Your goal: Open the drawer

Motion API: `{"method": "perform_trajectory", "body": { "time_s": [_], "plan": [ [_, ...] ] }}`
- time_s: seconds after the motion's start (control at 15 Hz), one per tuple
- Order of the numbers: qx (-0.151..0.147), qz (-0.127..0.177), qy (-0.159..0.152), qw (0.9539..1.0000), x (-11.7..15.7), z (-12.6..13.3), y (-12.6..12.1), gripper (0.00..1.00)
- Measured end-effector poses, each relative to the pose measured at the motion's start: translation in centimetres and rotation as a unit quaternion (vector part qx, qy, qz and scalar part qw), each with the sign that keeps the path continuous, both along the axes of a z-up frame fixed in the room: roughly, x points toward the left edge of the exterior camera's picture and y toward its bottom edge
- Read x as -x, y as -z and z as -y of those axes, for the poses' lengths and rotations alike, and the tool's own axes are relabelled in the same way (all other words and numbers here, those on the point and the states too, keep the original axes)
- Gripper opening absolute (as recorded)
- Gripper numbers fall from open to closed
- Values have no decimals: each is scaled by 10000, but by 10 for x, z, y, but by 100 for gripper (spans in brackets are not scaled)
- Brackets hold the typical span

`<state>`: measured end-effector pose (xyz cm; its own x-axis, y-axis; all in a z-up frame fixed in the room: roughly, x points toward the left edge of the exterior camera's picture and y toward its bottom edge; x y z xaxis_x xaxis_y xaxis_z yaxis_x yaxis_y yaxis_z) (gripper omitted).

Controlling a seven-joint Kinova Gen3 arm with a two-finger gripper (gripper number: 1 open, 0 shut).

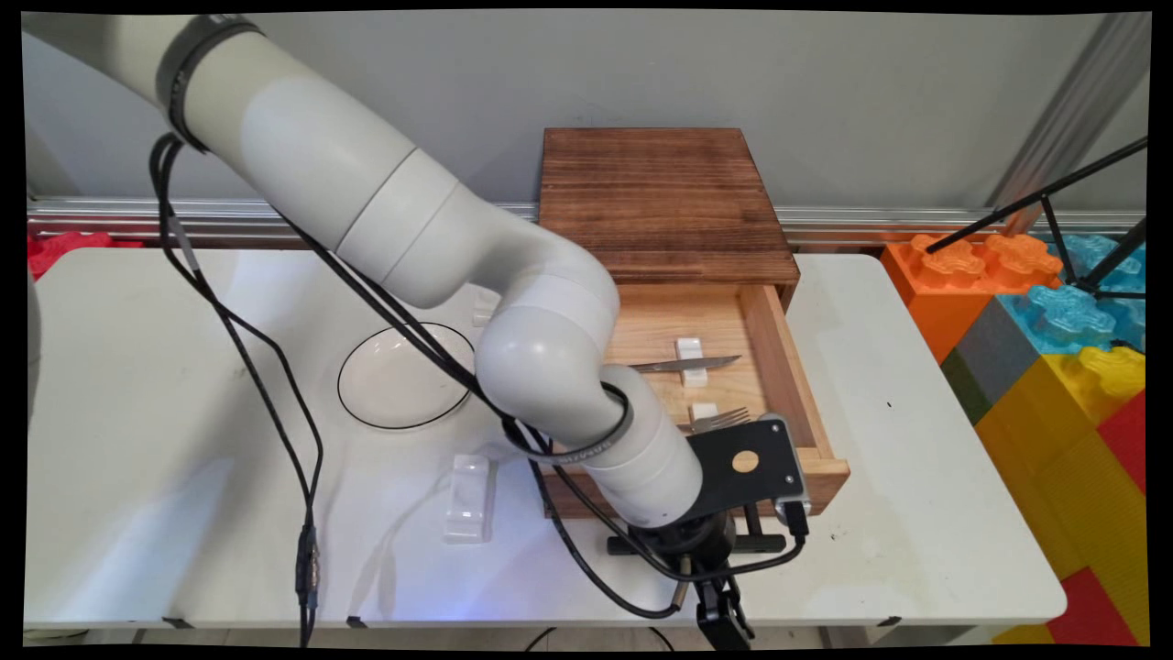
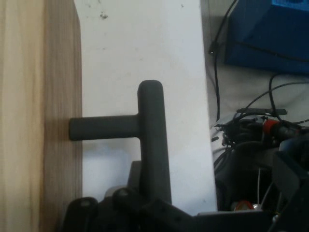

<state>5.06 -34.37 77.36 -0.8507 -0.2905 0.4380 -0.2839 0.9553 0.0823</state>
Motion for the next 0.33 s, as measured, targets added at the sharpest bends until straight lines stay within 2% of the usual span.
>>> {"method": "perform_trajectory", "body": {
  "time_s": [0.33],
  "plan": [
    [3, -37, -31, 10000, -2, -6, -4, 100]
  ]
}}
